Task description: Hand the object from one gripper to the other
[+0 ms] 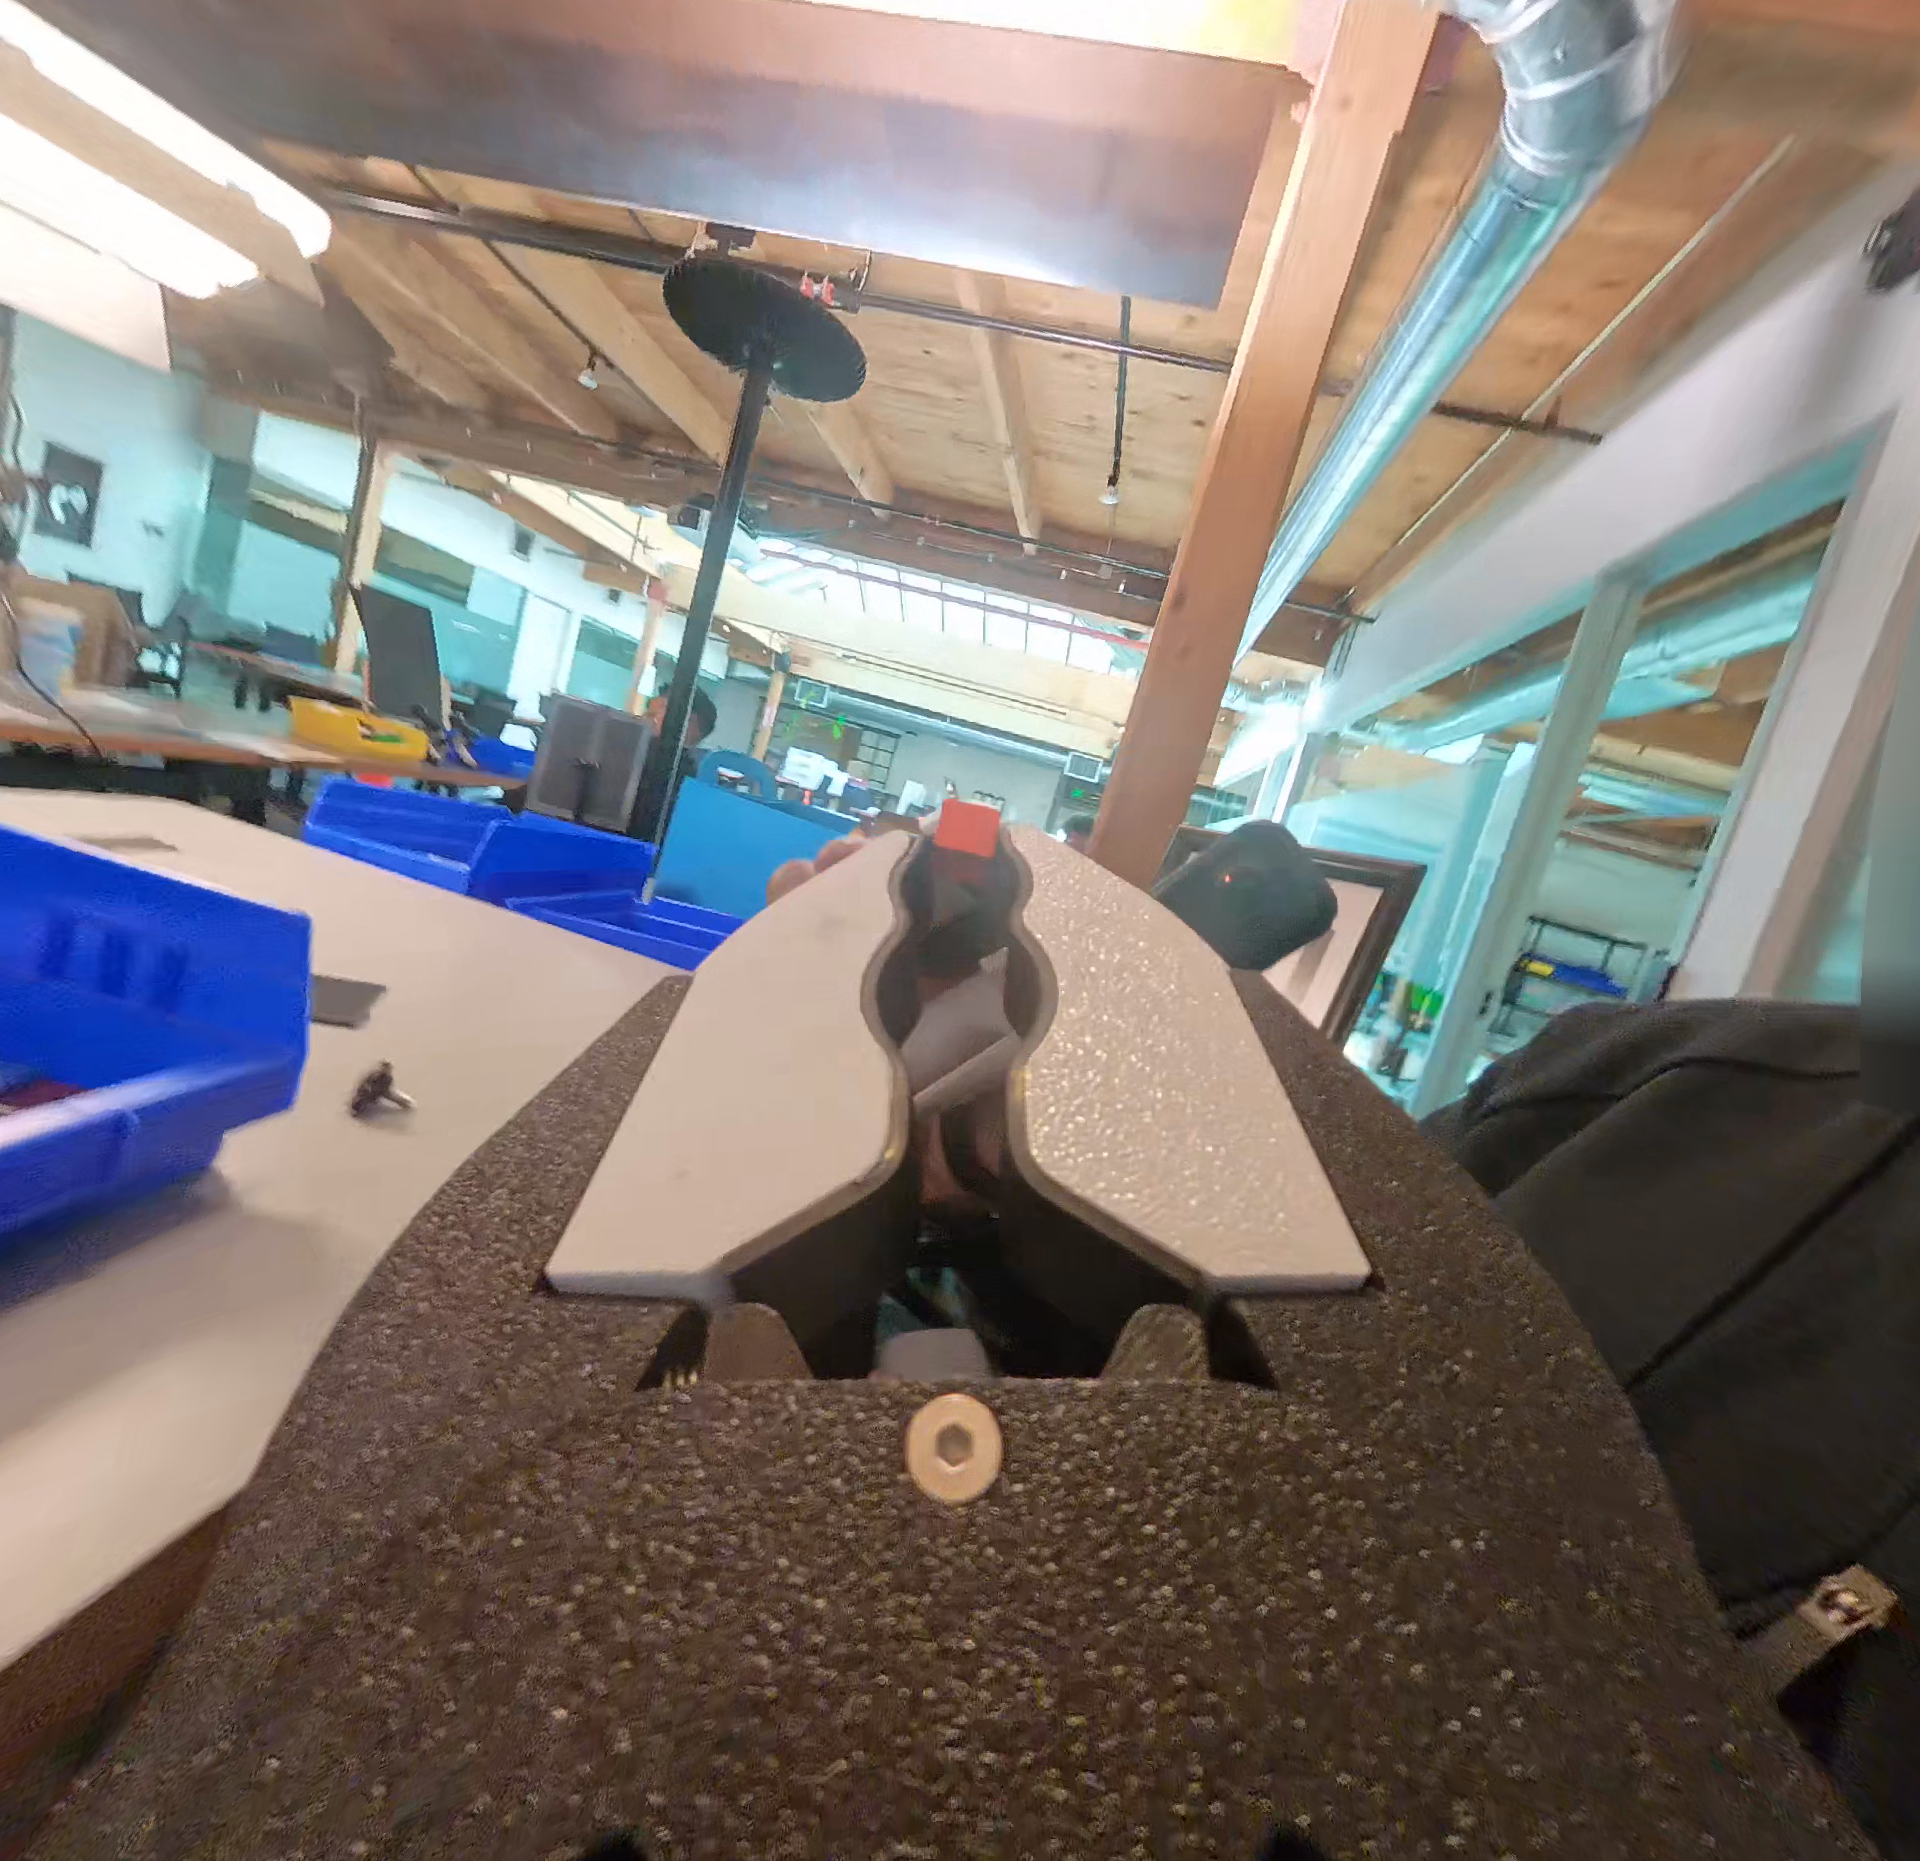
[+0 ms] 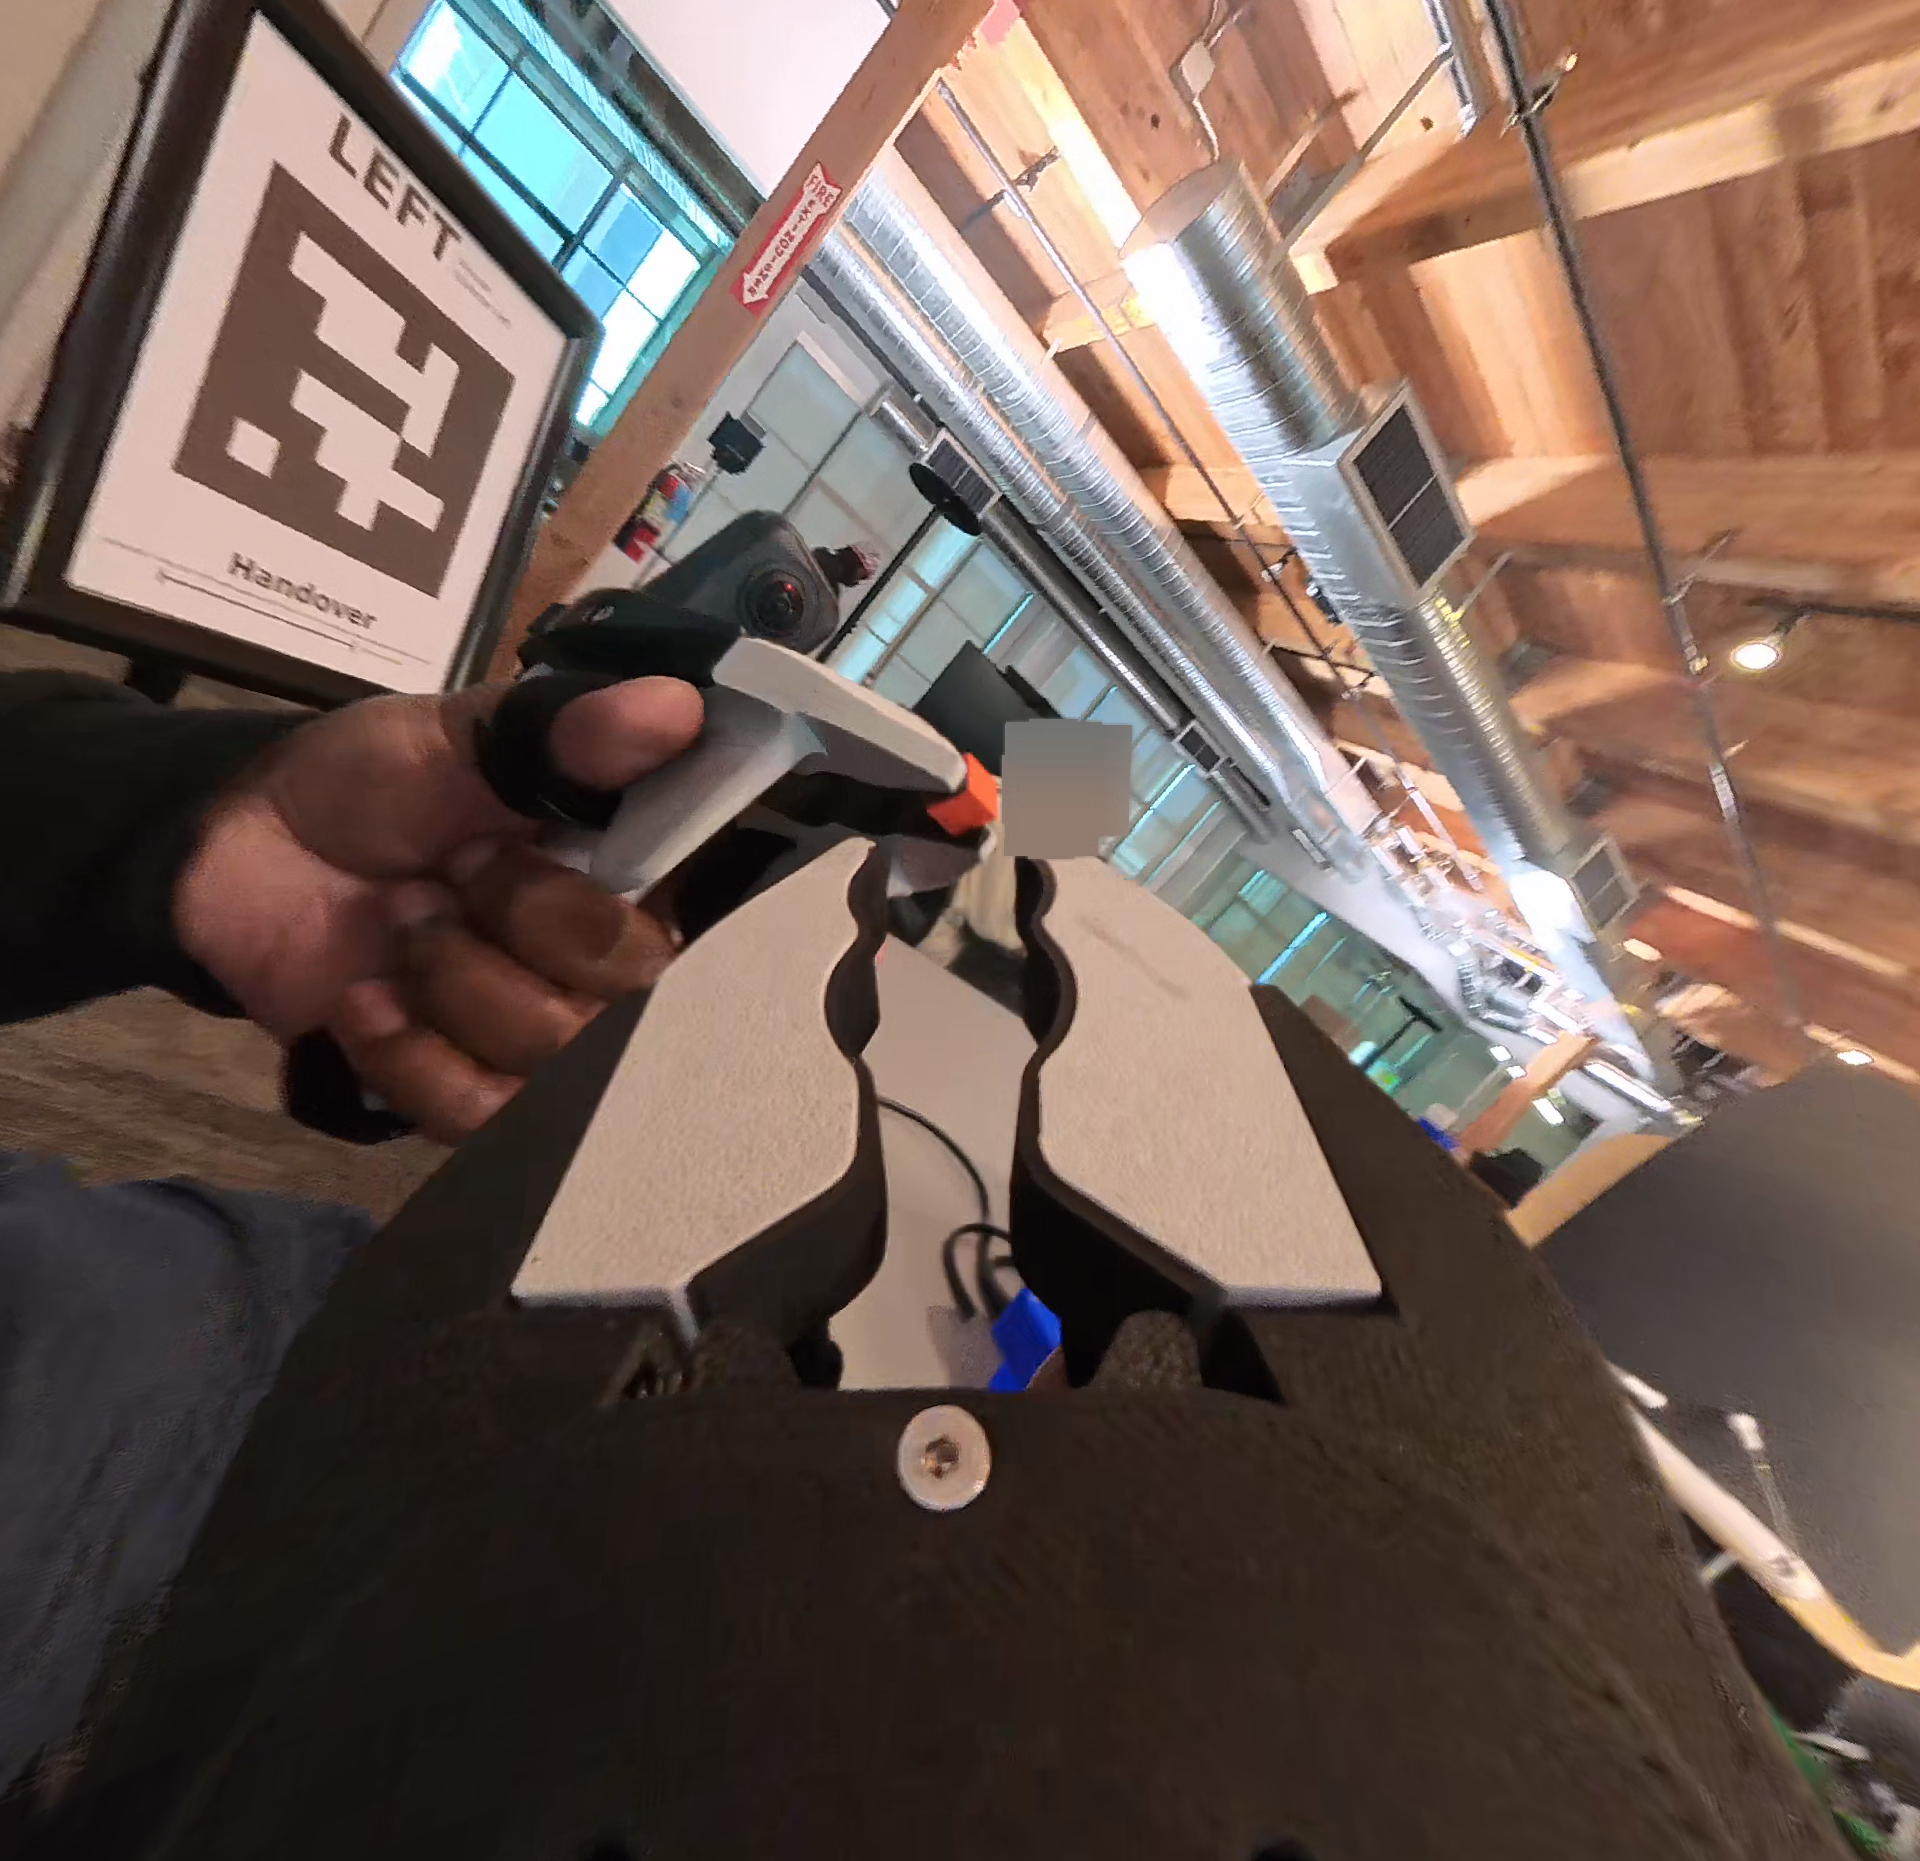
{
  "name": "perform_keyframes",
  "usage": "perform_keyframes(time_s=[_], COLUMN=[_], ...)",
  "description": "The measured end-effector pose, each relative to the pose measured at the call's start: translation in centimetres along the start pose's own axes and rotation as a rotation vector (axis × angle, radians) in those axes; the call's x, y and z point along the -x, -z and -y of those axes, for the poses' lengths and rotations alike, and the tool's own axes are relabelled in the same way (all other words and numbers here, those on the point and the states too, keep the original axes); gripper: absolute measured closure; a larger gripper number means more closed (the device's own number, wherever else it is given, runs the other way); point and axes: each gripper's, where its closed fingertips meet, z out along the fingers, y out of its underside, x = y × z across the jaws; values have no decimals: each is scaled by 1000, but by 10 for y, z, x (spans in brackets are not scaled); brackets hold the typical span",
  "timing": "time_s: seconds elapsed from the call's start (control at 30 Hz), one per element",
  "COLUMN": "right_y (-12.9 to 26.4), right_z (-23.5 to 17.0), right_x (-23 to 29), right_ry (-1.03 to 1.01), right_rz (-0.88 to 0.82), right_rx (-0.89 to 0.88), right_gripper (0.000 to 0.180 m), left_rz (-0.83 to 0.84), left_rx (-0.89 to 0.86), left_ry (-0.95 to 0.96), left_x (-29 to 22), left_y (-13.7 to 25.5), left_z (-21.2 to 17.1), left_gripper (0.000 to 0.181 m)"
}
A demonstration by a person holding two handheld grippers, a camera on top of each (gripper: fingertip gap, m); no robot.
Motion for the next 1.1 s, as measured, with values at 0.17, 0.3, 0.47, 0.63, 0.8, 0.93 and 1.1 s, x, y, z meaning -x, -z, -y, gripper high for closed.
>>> perform_keyframes(time_s=[0.17, 0.3, 0.47, 0.63, 0.8, 0.93, 1.1], right_y=[-4, -1, 5, 12, 21, 28, 39], right_z=[-1, -3, -7, -7, -7, -13, -23], right_x=[0, -5, -11, -15, -17, -19, -20], right_ry=[144, 206, 169, 157, 103, -51, -193], right_rz=[-72, -127, -135, -158, -167, -132, -97], right_rx=[8, 26, 54, 85, 120, 161, 225], right_gripper=[159, 165, 170, 171, 171, 170, 170], left_rz=[-16, -19, -32, -54, -75, -77, -32], left_rx=[-26, -27, 1, 39, 68, 107, 305], left_ry=[132, 187, 180, 166, 124, -59, -532], left_x=[-2, -1, 2, 5, 9, 13, 23], left_y=[-5, -9, -15, -20, -22, -20, -16], left_z=[-6, -10, -13, -16, -12, -7, -24], left_gripper=[170, 169, 170, 164, 153, 146, 144])
